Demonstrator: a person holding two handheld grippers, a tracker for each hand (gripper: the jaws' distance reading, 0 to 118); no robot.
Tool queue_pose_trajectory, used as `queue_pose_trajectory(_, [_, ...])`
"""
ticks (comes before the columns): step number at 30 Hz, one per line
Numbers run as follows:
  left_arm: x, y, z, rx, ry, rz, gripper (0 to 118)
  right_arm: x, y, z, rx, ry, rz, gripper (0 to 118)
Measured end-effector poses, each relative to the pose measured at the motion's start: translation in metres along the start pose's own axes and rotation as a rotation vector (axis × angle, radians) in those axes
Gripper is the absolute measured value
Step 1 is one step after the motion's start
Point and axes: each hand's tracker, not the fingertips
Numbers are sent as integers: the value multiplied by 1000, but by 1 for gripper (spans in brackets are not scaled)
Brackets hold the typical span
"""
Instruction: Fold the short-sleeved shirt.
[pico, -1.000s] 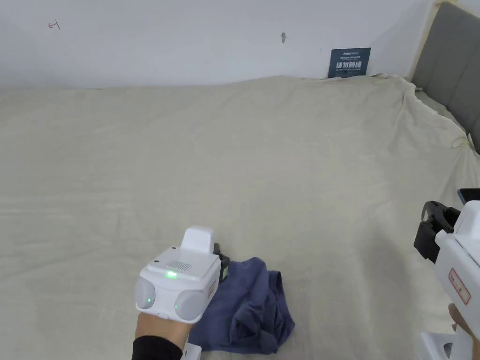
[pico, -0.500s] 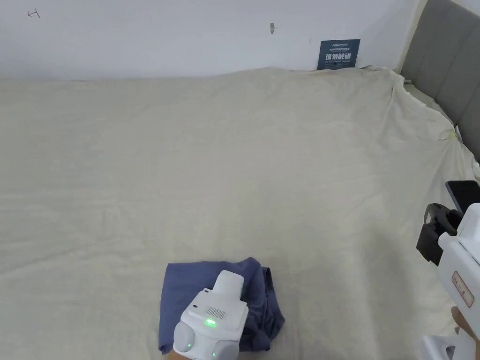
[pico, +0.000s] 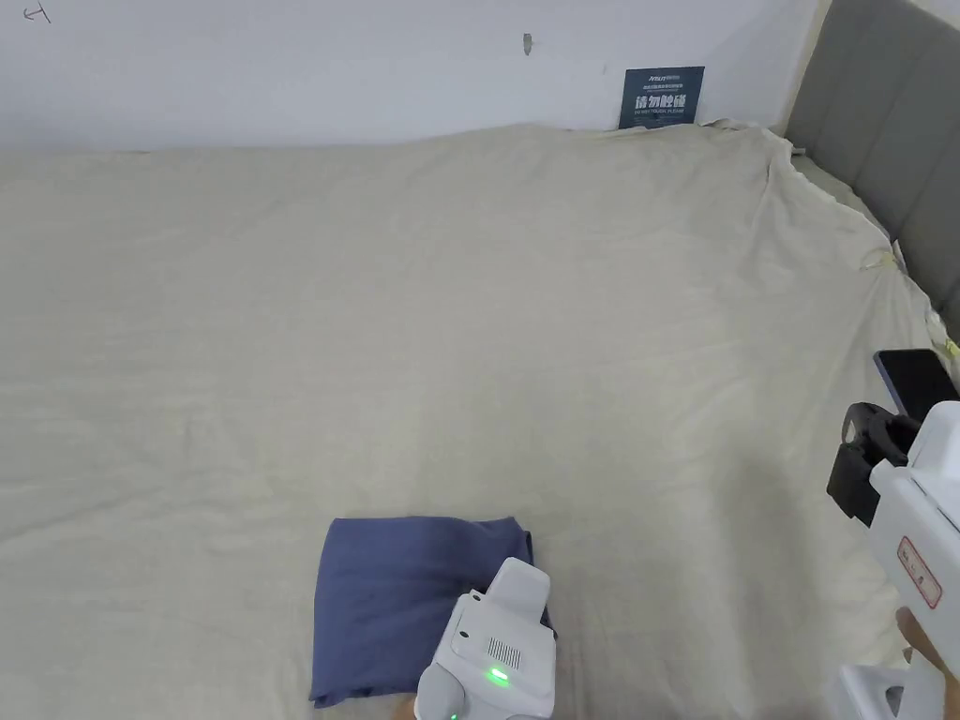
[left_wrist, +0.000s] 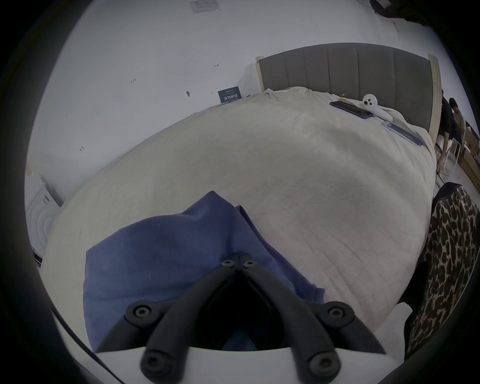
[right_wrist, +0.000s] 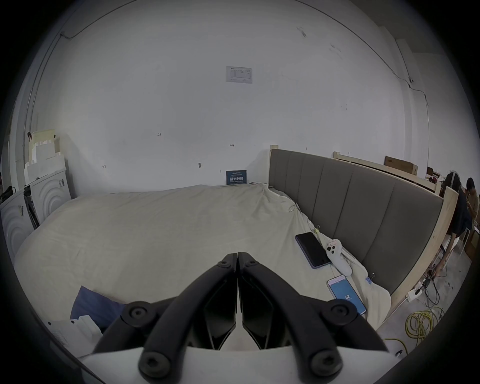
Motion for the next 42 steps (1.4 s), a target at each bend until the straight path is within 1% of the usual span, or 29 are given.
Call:
queue_pose_trajectory(3, [-13,8,7,1,-30,57,0,-1,1,2,1,1,0,0])
queue_pose_trajectory(6, [-34,23,28,81,-56,126,0,-4,6,6,18,6,1,0])
queue_pose_trajectory(9, [-56,43,58,180,-40,129,0,-11,14,10,37,17,6,0])
queue_pose_trajectory(15, [-124,80,119,332,-1,248,0,-33,31,18,93,63,3,0])
queue_pose_trajectory(20, [-184,90,158,435,92,347,0,-57,40,21,136,109,9,0])
queue_pose_trajectory(26, [-237,85,185,503,241,385,0,-82,42,20,177,153,16,0])
queue_pose_trajectory(29, [-255,76,192,520,295,414,0,-93,42,21,188,172,18,0])
queue_pose_trajectory(33, [-267,64,195,527,330,435,0,-102,38,21,189,186,21,0])
queue_pose_trajectory(42, [-267,56,192,511,335,449,0,-111,35,22,174,206,18,0])
